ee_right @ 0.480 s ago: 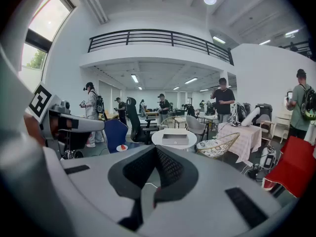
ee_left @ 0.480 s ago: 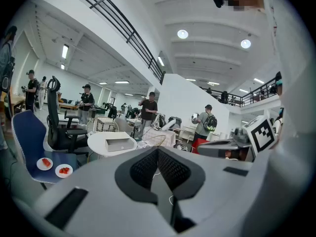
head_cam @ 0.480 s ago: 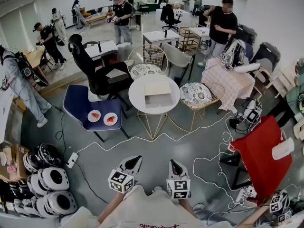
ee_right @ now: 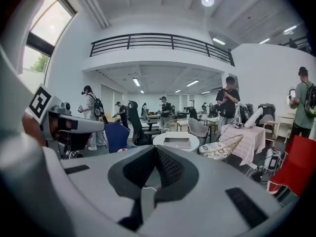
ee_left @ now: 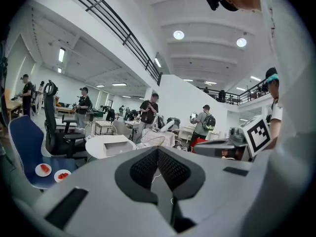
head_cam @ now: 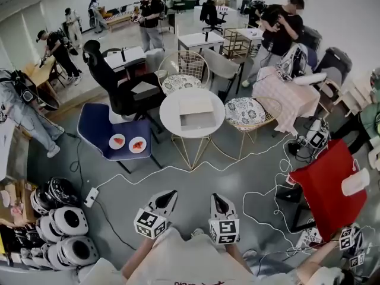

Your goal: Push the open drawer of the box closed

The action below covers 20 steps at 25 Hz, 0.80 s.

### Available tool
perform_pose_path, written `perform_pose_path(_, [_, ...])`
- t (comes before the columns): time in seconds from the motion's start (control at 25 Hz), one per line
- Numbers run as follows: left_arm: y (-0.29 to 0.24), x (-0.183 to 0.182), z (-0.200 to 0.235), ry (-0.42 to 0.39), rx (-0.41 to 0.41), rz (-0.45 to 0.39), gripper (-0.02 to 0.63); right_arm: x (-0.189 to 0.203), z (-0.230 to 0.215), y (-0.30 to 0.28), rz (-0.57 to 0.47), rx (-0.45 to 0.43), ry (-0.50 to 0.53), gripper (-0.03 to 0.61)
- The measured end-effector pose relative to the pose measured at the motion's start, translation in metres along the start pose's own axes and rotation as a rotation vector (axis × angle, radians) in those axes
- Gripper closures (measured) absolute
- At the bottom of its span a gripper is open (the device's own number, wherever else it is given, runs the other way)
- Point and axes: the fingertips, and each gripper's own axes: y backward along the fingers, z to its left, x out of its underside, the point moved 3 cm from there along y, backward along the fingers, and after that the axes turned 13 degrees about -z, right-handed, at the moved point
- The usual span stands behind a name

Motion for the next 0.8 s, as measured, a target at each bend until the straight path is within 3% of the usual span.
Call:
perform_pose_path(0.36, [-0.013,0.000,-0.005,-0.021,-0.006,0.001,0.601,0.005,-0.014,0.003,0.009,-0.037,0.044,0.563])
perform_pose_path(0.8, [-0.024,0.022,-0.019,-0.022,-0.058,0.015,0.601,0.021,-0.032,0.007,0.010,-0.085,0.019,0.563])
